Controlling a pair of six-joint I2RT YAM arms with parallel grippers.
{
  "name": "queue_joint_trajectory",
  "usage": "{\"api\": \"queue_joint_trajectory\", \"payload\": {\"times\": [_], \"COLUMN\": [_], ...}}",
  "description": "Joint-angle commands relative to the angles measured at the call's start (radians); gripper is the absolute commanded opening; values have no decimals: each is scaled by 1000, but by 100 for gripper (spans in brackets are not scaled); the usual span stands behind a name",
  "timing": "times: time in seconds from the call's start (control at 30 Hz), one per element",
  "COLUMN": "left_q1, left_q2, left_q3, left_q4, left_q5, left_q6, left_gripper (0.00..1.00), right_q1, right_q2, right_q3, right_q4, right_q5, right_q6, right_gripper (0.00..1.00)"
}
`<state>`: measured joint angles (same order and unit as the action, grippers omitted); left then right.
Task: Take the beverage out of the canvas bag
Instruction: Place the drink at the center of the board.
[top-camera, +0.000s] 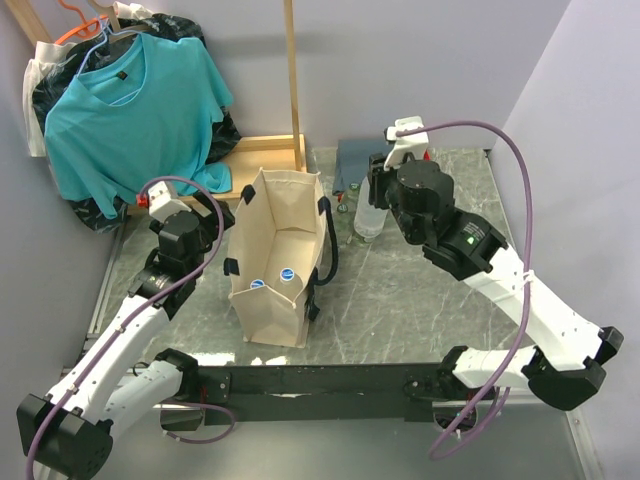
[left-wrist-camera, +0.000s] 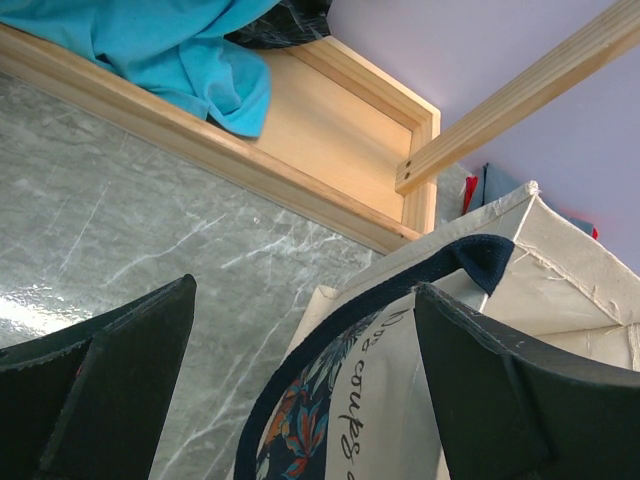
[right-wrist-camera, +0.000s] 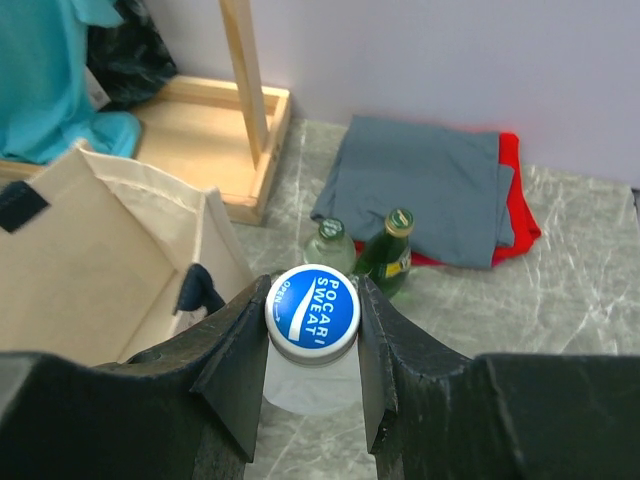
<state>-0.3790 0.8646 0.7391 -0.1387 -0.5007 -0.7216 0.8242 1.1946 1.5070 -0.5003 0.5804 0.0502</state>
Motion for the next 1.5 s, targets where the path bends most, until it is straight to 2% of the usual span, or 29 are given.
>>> {"api": "queue_joint_trajectory", "payload": {"times": [0.0, 0.57, 0.97, 1.47], "left_q1": [2, 2, 2, 2], "left_q2": [-7, -4, 1, -12], "left_q3": [13, 14, 17, 8], "left_q4": [25, 25, 24, 17], "left_q5": [2, 10, 17, 4], "left_q6": [-6, -6, -7, -6], "left_gripper": [96, 96, 96, 96], "right_q1": [-28, -34, -34, -33], "right_q2": [-55, -112, -155, -102], "right_q3": [-42, -332, -520, -593], "right_q4": [180, 335, 532, 649], "right_q5": [16, -7, -36, -63], "right_q6": [39, 119, 119, 117], "right_gripper": [0, 0, 0, 0]}}
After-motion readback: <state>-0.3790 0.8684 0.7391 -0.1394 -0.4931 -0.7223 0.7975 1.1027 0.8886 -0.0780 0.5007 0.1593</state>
